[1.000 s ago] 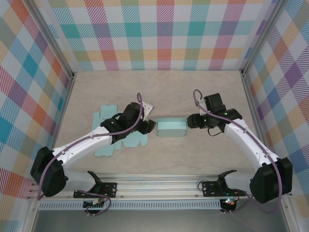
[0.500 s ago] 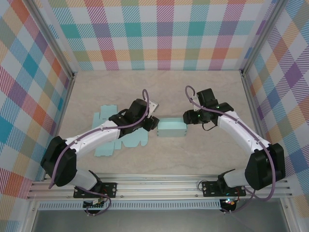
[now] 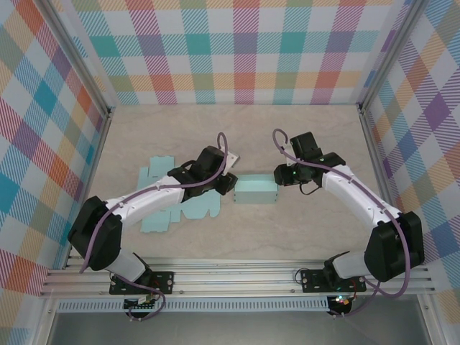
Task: Fold the paper box
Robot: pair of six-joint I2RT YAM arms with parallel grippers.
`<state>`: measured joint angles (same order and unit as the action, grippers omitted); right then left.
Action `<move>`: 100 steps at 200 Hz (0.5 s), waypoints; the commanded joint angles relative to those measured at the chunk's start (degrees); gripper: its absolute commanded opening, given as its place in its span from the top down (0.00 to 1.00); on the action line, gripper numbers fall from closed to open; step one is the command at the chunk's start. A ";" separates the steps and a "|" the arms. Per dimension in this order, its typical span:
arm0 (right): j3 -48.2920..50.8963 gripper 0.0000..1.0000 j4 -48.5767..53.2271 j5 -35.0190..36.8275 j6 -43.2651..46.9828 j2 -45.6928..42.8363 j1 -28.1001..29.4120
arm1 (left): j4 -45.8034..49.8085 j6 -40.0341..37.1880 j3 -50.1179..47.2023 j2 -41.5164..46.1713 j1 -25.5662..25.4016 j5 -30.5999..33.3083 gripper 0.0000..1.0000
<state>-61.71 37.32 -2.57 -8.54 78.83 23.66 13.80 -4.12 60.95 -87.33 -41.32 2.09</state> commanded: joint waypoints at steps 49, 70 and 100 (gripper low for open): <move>1.42 0.82 -1.25 0.35 -2.24 -1.55 1.02 | 1.59 2.09 2.52 -0.67 0.72 -2.21 0.86; 1.73 0.84 -1.37 0.46 -3.10 -2.01 1.12 | 1.66 4.38 2.51 -0.40 0.75 -2.60 0.90; 2.13 0.88 -2.34 0.37 -4.56 -2.36 1.51 | 2.70 9.56 2.09 0.14 0.65 -3.97 0.94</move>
<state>-60.38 36.64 -2.28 -11.16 78.04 24.53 15.11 0.12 61.78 -87.66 -41.32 0.03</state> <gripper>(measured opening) 0.129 0.077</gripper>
